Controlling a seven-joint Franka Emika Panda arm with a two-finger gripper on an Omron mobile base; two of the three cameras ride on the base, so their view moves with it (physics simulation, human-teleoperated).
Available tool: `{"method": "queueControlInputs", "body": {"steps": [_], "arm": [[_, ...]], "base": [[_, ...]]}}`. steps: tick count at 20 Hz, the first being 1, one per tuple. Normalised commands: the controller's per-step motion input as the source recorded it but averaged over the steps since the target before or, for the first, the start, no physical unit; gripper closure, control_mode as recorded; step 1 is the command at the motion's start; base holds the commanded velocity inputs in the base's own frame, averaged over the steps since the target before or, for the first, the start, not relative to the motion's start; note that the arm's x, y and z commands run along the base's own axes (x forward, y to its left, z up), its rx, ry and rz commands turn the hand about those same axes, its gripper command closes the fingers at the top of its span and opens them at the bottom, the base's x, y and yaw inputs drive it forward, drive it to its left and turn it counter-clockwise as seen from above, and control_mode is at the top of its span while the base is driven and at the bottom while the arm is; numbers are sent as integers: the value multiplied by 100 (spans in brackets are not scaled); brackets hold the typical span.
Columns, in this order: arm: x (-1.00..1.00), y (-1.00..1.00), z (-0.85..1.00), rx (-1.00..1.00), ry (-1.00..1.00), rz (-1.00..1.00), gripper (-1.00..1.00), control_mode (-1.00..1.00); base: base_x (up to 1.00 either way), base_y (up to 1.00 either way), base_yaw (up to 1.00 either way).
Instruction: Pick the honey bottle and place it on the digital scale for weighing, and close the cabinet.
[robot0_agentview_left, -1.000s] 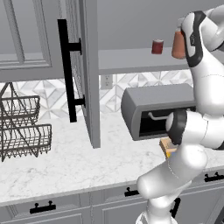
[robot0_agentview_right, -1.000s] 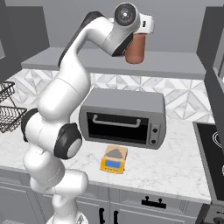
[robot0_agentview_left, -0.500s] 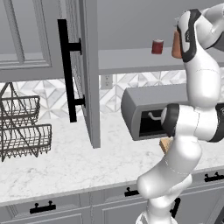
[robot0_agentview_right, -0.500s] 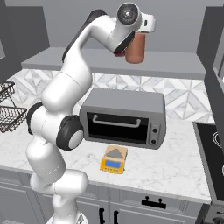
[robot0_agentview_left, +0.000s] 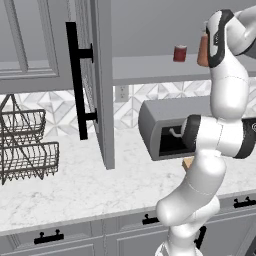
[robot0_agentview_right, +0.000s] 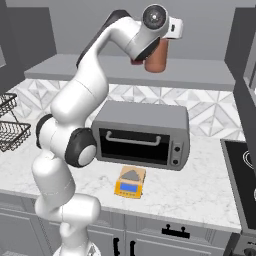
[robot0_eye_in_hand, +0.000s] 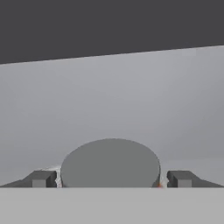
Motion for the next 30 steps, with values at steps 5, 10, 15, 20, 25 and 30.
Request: {"method": "queueControlInputs", "body": {"steps": [5,10,15,20,25,30], "arm": [[0,0,-53,0,0,0,-100,-100],[25,-5,-5,0,0,0,100,-100],[11,-17,0,1,0,0,100,-100],[-32,-4,1,0,-12,0,100,-100],[-78,1,1,2,-30,0,100,-100],[-66,13,0,6,-27,0,100,-100]], "base": [[0,0,0],[0,0,0],[0,0,0],[0,0,0],[0,0,0],[0,0,0]]}}
